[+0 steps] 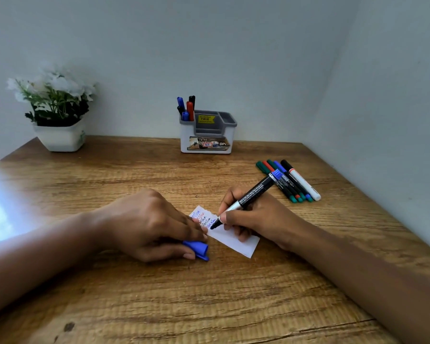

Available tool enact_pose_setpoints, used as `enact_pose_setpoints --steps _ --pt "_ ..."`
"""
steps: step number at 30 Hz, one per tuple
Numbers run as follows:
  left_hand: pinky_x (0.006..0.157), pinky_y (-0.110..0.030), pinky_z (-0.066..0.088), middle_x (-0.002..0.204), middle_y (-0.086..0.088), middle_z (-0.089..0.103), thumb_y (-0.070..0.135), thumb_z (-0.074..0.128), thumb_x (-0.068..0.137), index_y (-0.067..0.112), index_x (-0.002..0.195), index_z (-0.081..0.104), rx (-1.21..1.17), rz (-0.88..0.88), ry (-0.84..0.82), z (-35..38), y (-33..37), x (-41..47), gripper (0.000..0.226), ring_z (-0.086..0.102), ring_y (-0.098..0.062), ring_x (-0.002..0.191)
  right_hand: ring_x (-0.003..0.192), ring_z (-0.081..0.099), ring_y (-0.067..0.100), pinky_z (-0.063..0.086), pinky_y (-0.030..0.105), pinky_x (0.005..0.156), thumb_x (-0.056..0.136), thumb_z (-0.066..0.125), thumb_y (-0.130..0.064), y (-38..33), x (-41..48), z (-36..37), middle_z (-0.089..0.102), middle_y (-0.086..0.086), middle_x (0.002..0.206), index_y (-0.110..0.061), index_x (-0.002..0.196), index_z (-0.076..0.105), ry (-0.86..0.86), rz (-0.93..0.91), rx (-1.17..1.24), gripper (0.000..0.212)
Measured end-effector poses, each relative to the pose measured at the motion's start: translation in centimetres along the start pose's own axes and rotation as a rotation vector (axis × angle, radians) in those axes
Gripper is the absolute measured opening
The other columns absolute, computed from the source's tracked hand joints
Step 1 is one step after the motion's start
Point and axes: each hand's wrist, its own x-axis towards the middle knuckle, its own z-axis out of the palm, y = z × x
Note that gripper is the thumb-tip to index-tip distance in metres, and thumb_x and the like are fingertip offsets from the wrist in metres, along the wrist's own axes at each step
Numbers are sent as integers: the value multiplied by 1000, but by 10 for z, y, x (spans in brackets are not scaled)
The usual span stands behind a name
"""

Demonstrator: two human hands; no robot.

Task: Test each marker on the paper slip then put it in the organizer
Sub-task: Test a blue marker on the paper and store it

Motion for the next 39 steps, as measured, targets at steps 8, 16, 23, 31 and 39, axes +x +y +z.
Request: enact_pose_setpoints --steps 8,16,23,31,39 --pt "75 -27 58 110 7 72 37 61 93 17 112 72 14 23 20 0 0 1 30 63 -1 110 56 56 9 49 22 49 82 65 -6 0 0 1 62 1 62 -9 81 63 15 19 -45 3" --pt "75 -27 58 110 7 73 38 60 93 16 110 73 14 28 24 0 0 2 30 63 -1 110 56 57 11 48 22 46 84 62 -4 -2 1 2 62 2 62 -12 78 63 28 25 7 9" --pt "73 -28 59 110 6 73 38 60 94 16 111 73 16 24 28 1 -1 1 31 65 -3 108 57 57 9 48 21 47 83 64 -5 -3 0 2 64 2 63 -12 80 63 2 17 -11 8" --pt "73 -28 59 110 6 73 37 62 93 16 109 73 10 31 45 1 0 2 30 65 -3 108 52 56 9 48 21 45 83 62 -3 -3 1 2 62 4 60 -10 77 62 44 49 19 9" --pt "73 -27 59 110 6 73 37 62 92 16 108 74 13 34 52 1 0 2 30 64 -2 109 51 55 9 48 20 44 83 62 -3 -3 3 2 61 4 60 -6 82 62 53 59 14 2"
